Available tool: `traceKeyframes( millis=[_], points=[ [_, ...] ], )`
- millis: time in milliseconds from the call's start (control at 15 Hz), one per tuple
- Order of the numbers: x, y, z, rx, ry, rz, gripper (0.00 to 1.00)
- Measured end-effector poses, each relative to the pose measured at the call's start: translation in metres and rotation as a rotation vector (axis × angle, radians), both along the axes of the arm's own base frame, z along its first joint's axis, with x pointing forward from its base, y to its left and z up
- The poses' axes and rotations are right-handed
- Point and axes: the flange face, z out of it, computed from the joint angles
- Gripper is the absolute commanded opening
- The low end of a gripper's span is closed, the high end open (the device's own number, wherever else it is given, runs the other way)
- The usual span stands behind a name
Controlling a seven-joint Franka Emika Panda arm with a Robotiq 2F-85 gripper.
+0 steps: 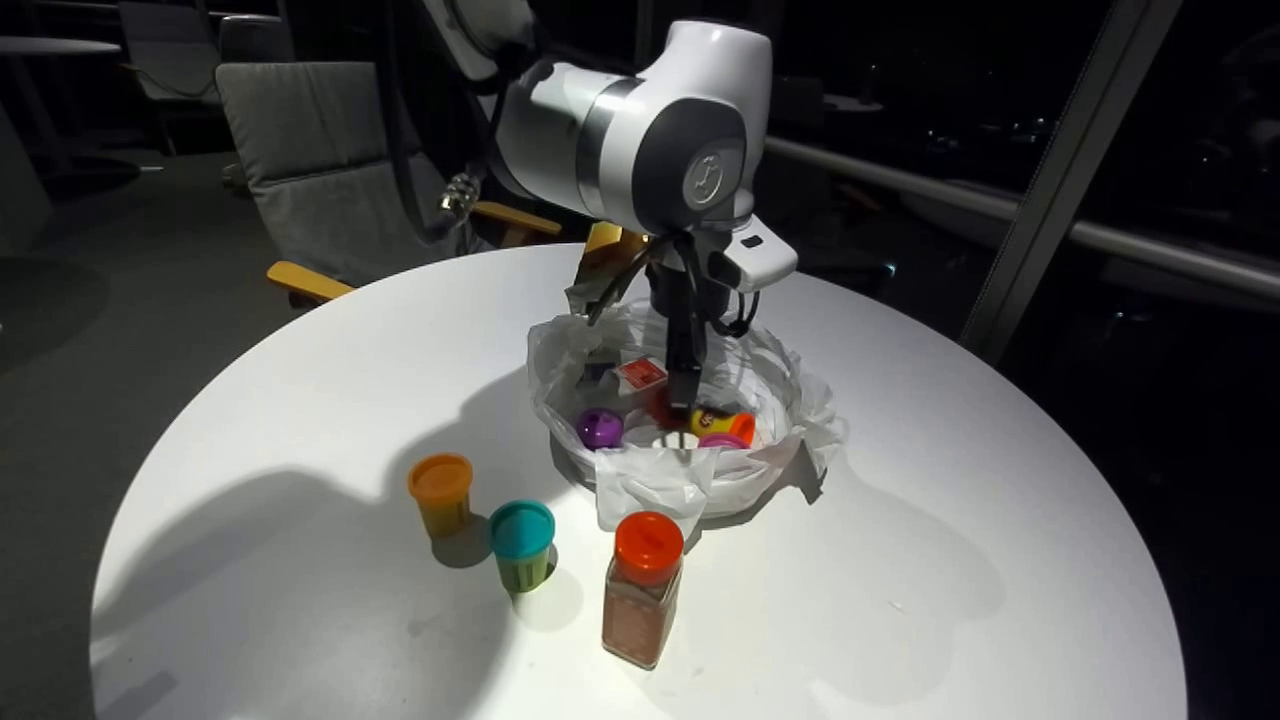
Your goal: Remove the containers and strawberry plush toy from the white plastic and place them on the table
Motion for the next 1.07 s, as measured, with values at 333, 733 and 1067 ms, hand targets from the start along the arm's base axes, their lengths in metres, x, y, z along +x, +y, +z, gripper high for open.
traceKeyframes(
  millis=[333, 733, 1067],
  points=[
    [-0.017, 0.011, 0.057, -0.012, -0.092, 0.018, 0.24],
    [-0.089, 0.095, 0.103, 0.004, -0.066, 0.265, 0.24],
    [-0.134, 0.178, 0.086, -0.009, 0.025, 0.53, 0.24]
  ],
)
